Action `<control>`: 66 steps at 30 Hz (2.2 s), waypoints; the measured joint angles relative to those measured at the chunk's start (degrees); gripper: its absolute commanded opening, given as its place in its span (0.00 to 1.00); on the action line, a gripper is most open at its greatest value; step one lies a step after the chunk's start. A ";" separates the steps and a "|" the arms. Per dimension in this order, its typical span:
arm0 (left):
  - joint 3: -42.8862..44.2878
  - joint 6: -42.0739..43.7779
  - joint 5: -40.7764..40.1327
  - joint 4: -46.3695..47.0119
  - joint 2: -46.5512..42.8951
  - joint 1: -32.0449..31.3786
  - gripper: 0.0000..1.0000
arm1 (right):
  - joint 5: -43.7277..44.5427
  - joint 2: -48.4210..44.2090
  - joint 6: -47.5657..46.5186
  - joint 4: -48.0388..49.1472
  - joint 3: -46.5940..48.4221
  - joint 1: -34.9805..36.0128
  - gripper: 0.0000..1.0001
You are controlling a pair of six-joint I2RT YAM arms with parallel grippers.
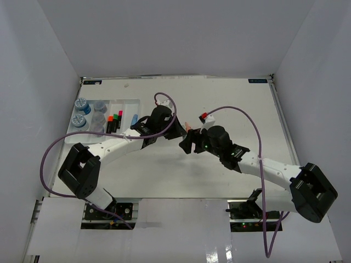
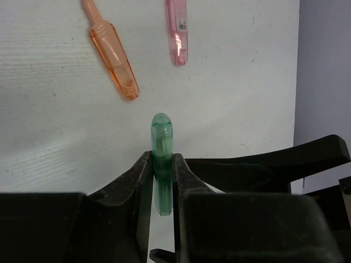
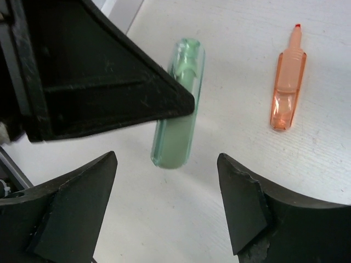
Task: Sort the stationery into containers
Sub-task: Place the stationery in the storage box.
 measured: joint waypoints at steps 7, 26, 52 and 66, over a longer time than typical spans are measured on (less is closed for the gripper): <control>2.25 6.25 -3.91 -5.51 0.57 5.60 0.20 | 2.64 -5.29 -2.45 -4.74 -4.39 -0.61 0.90; 10.75 31.54 -13.53 -19.02 10.60 29.90 0.38 | 9.49 -10.21 -8.55 -12.41 -7.96 -7.45 0.90; 0.17 31.19 -7.37 -11.72 -11.26 31.61 0.98 | 12.66 16.17 -12.35 -19.50 12.68 -16.31 0.79; -0.94 29.05 -0.70 -9.27 -10.62 31.61 0.98 | 15.56 30.67 -10.47 -19.91 20.61 -17.40 0.66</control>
